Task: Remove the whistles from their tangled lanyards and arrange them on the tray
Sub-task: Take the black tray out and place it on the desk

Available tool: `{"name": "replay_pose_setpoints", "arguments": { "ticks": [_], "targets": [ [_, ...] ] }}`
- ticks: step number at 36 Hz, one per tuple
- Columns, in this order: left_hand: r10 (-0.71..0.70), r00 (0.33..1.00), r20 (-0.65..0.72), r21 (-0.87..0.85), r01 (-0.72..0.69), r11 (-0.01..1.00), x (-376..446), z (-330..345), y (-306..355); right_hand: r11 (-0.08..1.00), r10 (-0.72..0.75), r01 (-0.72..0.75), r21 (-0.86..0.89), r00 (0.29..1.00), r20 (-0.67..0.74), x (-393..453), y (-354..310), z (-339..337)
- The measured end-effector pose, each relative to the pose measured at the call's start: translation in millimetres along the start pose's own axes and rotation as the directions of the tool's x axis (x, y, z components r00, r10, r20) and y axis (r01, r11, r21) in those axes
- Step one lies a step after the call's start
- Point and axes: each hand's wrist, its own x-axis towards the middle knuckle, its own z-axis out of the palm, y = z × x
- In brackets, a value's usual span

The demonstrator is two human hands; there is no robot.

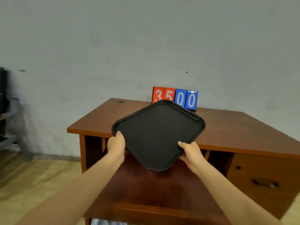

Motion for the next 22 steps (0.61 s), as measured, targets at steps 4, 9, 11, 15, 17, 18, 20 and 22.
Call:
{"name": "replay_pose_setpoints", "arguments": {
  "ticks": [4,9,11,15,17,18,20,22],
  "targets": [
    [-0.096,0.987,0.131,-0.016,0.099,0.995,13.2,-20.8,12.1,1.0,-0.024,0.024,0.001,1.0,-0.001,33.5,-13.6,20.7],
    [0.001,1.0,0.031,0.037,-0.002,0.999,51.1,-43.3,50.3,0.999,0.027,-0.025,-0.038,0.997,0.076,76.3,-30.9,61.0],
    [-0.003,1.0,0.022,0.05,0.001,0.999,68.0,-51.2,58.6,0.997,0.053,-0.045,-0.07,0.991,0.124,93.7,-35.9,81.2],
    [0.0,0.998,-0.063,0.062,0.004,0.998,99.9,-58.7,59.6,0.984,0.041,-0.015,-0.18,0.989,0.141,129.0,-36.0,122.0],
    [0.011,0.994,-0.106,0.057,-0.005,0.998,110.9,-58.9,56.3,0.975,0.055,-0.021,-0.222,0.988,0.146,142.4,-29.1,137.2],
    [0.031,0.991,-0.133,0.065,-0.022,0.998,117.7,-59.6,54.4,0.971,0.075,-0.037,-0.236,0.985,0.153,147.5,-24.3,145.9],
    [0.07,0.982,-0.176,0.087,-0.056,0.995,128.8,-61.0,53.4,0.97,0.112,-0.074,-0.232,0.982,0.155,157.1,-14.0,160.4],
    [0.102,0.971,-0.215,0.115,-0.079,0.99,141.4,-63.8,57.5,0.971,0.119,-0.079,-0.224,0.978,0.169,165.5,-3.5,175.6]
  ]
}}
